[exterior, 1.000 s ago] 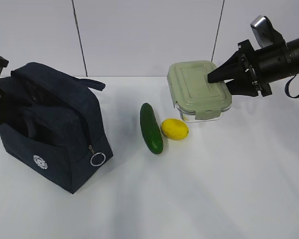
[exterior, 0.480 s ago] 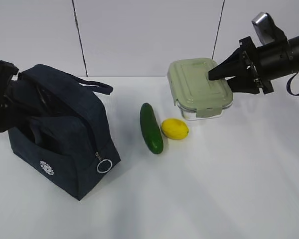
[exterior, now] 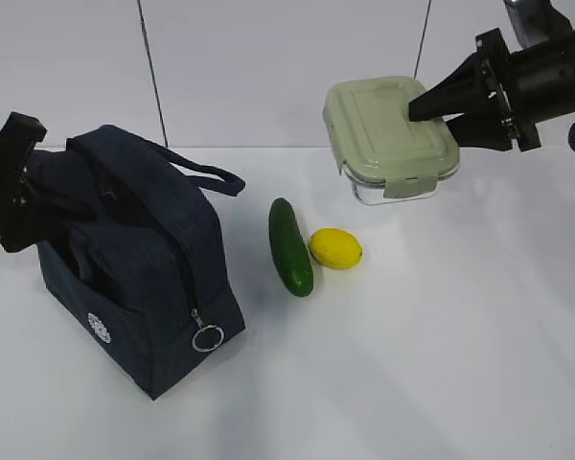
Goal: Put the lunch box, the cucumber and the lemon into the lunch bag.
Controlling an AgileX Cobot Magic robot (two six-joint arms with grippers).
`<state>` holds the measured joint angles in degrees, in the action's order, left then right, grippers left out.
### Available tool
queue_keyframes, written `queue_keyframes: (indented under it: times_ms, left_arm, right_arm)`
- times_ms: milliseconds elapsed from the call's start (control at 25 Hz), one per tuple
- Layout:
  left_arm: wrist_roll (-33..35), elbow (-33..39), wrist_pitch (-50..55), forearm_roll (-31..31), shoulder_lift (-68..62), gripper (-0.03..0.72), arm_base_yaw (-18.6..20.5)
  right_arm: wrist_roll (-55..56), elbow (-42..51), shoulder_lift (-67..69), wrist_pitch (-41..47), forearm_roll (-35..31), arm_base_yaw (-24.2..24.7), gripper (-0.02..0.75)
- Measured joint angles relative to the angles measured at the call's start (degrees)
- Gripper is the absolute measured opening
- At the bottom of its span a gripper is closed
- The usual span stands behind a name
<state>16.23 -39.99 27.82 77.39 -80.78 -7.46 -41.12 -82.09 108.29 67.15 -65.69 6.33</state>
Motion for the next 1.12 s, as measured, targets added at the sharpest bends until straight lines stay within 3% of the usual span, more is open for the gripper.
queue_keyframes:
  times_ms: [200, 560, 1120]
  left_arm:
    - [4.24, 0.00, 1.92, 3.09, -0.21, -0.007, 0.00]
    - [8.32, 0.00, 5.42, 6.77, -0.73, -0.007, 0.00]
    - [14.86, 0.00, 10.81, 12.37, -3.74, -0.007, 0.00]
  right_arm:
    - [0.21, 0.10, -1.80, 0.00, -1.74, -1.16, 0.407]
    - [-0.35, 0.10, -1.96, 0.13, -6.90, -8.60, 0.407]
    - [-2.64, 0.10, -1.96, 0.17, -11.81, -14.77, 0.407]
